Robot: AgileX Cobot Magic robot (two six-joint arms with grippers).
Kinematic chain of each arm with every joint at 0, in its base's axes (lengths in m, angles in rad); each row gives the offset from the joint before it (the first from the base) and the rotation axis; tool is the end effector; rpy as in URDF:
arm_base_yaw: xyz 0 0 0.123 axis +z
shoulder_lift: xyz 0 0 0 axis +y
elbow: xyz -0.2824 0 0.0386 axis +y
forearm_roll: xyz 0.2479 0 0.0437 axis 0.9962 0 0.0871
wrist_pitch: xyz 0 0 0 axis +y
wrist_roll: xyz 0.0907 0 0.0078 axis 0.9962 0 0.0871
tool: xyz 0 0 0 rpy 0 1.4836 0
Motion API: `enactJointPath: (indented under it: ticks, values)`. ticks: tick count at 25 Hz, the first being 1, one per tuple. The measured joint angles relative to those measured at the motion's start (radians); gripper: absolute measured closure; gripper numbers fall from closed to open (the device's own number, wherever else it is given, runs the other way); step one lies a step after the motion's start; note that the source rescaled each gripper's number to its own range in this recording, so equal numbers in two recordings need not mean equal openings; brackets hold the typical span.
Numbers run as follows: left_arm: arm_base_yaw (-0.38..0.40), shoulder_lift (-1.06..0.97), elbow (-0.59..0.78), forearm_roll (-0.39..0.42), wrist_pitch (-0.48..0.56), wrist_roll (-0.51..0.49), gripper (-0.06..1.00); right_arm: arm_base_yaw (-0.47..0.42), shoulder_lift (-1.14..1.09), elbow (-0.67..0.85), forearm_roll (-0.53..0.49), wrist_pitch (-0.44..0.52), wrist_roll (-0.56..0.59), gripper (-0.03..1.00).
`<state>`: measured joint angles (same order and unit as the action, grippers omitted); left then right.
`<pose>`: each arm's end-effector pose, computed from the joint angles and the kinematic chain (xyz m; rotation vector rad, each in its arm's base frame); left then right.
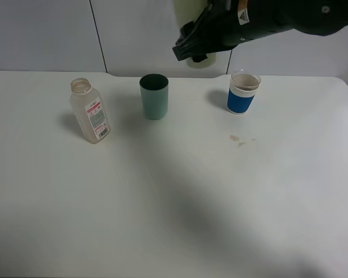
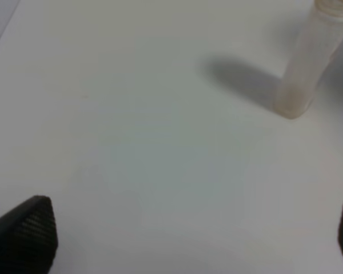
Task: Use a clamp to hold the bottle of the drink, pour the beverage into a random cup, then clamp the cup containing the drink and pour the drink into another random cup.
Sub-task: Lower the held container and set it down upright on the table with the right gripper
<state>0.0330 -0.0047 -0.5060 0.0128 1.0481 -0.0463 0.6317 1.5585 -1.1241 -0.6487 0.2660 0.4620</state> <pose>-0.0058 0.0008 0.2798 -0.0807 2.0193 0.0068 0.2946 0.1976 0.2933 -0.7418 1.9919 0.1036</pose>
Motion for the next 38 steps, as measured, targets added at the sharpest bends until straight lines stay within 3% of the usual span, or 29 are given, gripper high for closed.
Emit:
enactJointPath:
  ticks: [4,7,9,11,14,16,20,26,34,38]
  values:
    - [0.000,0.000,0.000,0.000,0.000,0.000,-0.06,0.026,0.000,0.000,0.325,-0.122,-0.358,0.94]
    - [0.000,0.000,0.000,0.000,0.000,0.000,-0.06,0.034,0.000,0.000,0.488,-0.184,-0.522,0.94]
    - [0.000,0.000,0.000,0.000,0.000,0.000,-0.06,0.037,0.004,0.000,0.531,-0.193,-0.571,0.94]
    - [0.000,0.000,0.000,0.000,0.000,0.000,-0.06,0.038,0.007,0.020,0.538,-0.224,-0.584,0.94]
    - [0.000,0.000,0.000,0.000,0.000,0.000,-0.06,0.039,0.013,0.169,0.543,-0.422,-0.592,0.94]
    - [0.000,0.000,0.000,0.000,0.000,0.000,-0.06,0.039,0.015,0.213,0.543,-0.470,-0.592,0.94]
    - [0.000,0.000,0.000,0.000,0.000,0.000,-0.06,0.041,0.015,0.375,0.548,-0.692,-0.595,0.94]
    - [0.000,0.000,0.000,0.000,0.000,0.000,-0.06,0.041,0.106,0.425,0.561,-0.748,-0.573,0.94]
    - [0.000,0.000,0.000,0.000,0.000,0.000,-0.06,0.041,0.319,0.423,0.562,-0.951,-0.572,0.94]
    - [0.000,0.000,0.000,0.000,0.000,0.000,-0.06,0.041,0.371,0.423,0.562,-1.001,-0.572,0.94]
